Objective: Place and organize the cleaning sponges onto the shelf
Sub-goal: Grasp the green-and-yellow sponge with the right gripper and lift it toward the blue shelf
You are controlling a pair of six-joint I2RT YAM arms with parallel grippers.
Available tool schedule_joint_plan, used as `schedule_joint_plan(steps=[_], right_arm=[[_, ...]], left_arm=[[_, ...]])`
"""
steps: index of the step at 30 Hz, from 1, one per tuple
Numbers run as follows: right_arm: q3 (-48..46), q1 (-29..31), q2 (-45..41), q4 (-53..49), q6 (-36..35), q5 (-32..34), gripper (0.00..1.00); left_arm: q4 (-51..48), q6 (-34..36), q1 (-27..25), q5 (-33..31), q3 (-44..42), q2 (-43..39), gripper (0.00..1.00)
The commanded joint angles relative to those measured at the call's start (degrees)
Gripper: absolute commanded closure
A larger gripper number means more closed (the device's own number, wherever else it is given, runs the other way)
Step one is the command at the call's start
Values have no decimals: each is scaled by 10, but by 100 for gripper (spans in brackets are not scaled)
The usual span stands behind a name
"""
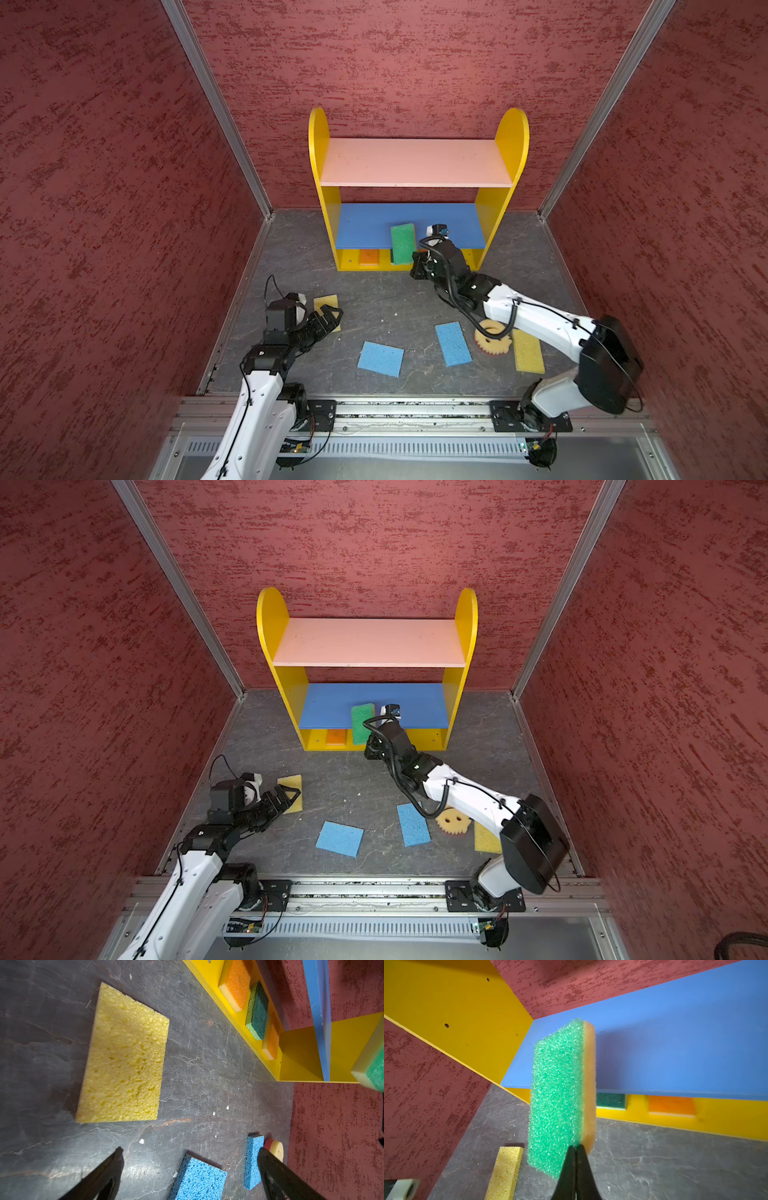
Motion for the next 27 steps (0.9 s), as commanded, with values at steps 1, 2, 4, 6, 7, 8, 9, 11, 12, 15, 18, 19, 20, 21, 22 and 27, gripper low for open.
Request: schedule_joint_plan(steps=[1,2,4,6,7,8,9,11,12,15,18,19,20,21,22,27], right_arm=[[81,2,71,-1,-7,-43,100],[102,1,91,-2,-1,-44,100],[149,1,131,-1,8,-44,100],[192,-2,170,-5,15,-49,100],[217,-5,190,-13,21,-55,100],[237,-9,206,-20,27,-63,100],[257,-12,224,-23,32,-72,100],[286,-15,250,-25,40,-79,100],[300,-16,264,-29,42,-80,100],[336,-20,295,-40,59,-89,100],[361,-21,319,-46,80,-91,100],[371,-21,324,-52,86,-90,100],[378,-22,331,-55,92,-91,100],[383,-23,336,-57,97,-92,100],[387,-23,338,-59,102,-91,100],[389,-23,342,-64,127,-79,100]], left_arm=[[5,11,4,5,-8,-9,0],[3,10,4,4,-7,-12,1],[-1,10,4,-1,-6,-18,0],[-1,10,5,-2,-8,-19,0],[-1,11,5,-2,-8,-17,0],[1,11,5,-1,-7,-14,0],[1,12,6,-1,-6,-11,1],[3,12,6,0,-6,-4,0],[4,12,6,0,-7,-1,0],[4,12,7,-2,-7,0,0],[3,11,8,-3,-7,-2,0],[3,10,8,-4,-7,-2,0],[3,10,8,-4,-7,-2,0],[3,10,8,-4,-8,-2,0],[3,10,9,-4,-7,-2,0],[3,10,9,-6,-8,-2,0]])
